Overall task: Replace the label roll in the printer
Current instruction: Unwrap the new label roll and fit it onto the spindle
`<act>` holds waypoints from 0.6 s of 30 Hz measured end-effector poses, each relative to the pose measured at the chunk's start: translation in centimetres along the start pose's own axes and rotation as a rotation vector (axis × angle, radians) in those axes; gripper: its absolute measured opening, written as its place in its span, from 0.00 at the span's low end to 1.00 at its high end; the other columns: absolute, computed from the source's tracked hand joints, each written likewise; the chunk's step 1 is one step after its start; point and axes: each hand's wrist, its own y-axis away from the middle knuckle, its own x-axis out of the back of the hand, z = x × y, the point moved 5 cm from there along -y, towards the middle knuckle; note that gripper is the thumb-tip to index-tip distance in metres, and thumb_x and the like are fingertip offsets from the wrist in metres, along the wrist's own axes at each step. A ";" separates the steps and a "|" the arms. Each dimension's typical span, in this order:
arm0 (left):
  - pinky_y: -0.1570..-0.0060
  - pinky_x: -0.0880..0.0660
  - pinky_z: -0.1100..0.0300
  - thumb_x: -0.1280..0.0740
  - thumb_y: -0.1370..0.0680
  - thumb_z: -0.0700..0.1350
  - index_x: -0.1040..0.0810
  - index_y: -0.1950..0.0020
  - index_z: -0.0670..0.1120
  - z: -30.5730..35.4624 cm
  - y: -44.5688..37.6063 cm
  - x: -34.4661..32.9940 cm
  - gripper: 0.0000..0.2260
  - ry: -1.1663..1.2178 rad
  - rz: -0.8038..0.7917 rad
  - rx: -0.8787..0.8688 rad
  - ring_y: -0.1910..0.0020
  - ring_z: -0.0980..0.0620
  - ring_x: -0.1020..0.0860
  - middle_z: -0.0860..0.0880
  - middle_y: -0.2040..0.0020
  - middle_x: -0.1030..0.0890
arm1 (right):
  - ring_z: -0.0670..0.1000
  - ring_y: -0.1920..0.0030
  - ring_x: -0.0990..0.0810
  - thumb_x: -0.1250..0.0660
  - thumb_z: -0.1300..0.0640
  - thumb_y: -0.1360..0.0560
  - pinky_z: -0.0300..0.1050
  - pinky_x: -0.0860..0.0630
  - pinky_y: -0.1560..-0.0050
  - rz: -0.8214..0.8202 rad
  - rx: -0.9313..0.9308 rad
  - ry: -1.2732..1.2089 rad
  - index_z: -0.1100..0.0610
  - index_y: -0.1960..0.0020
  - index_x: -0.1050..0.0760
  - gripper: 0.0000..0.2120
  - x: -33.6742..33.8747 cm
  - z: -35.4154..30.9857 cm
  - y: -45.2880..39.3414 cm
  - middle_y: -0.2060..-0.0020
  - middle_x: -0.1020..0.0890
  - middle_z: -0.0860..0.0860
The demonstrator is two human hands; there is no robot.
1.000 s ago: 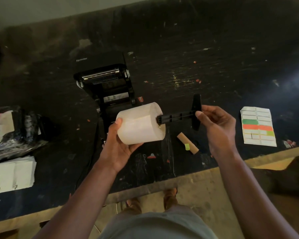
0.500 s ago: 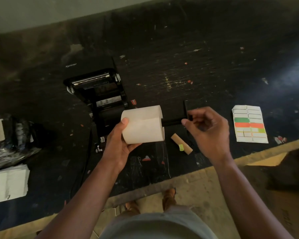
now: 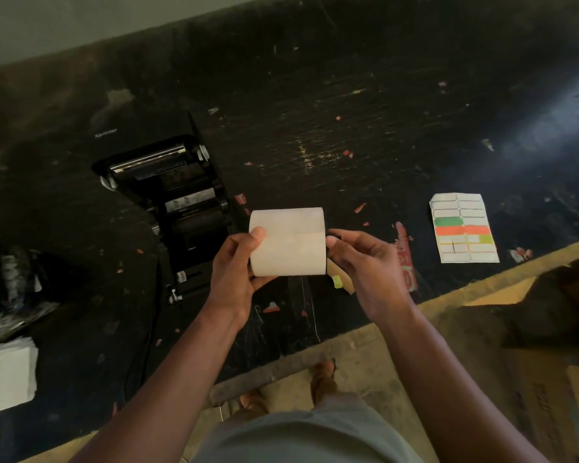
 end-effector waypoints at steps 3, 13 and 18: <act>0.53 0.15 0.51 0.22 0.33 0.59 0.22 0.52 0.50 -0.2 -0.5 -0.7 0.19 -0.046 0.041 -0.026 0.36 0.44 0.18 0.44 0.35 0.19 | 0.55 0.37 0.15 0.26 0.51 0.22 0.63 0.23 0.29 0.071 -0.073 -0.016 0.54 0.44 0.13 0.10 0.8 0.9 -0.3 0.43 0.11 0.54; 0.51 0.13 0.48 0.20 0.29 0.55 0.23 0.41 0.46 -0.7 -2.7 -8.1 0.24 -0.218 0.015 -0.068 0.40 0.49 0.18 0.47 0.39 0.20 | 0.59 0.34 0.17 0.25 0.51 0.22 0.59 0.15 0.42 0.072 -0.103 -0.306 0.55 0.29 0.30 0.25 2.7 -0.6 -1.1 0.34 0.21 0.58; 0.50 0.13 0.50 0.19 0.29 0.53 0.25 0.42 0.50 -1.0 -3.1 -11.7 0.22 -0.253 -0.130 -0.062 0.41 0.50 0.17 0.47 0.39 0.19 | 0.60 0.33 0.19 0.28 0.52 0.20 0.62 0.17 0.36 0.097 -0.094 -0.388 0.53 0.30 0.30 0.22 5.6 -0.8 -1.8 0.32 0.23 0.58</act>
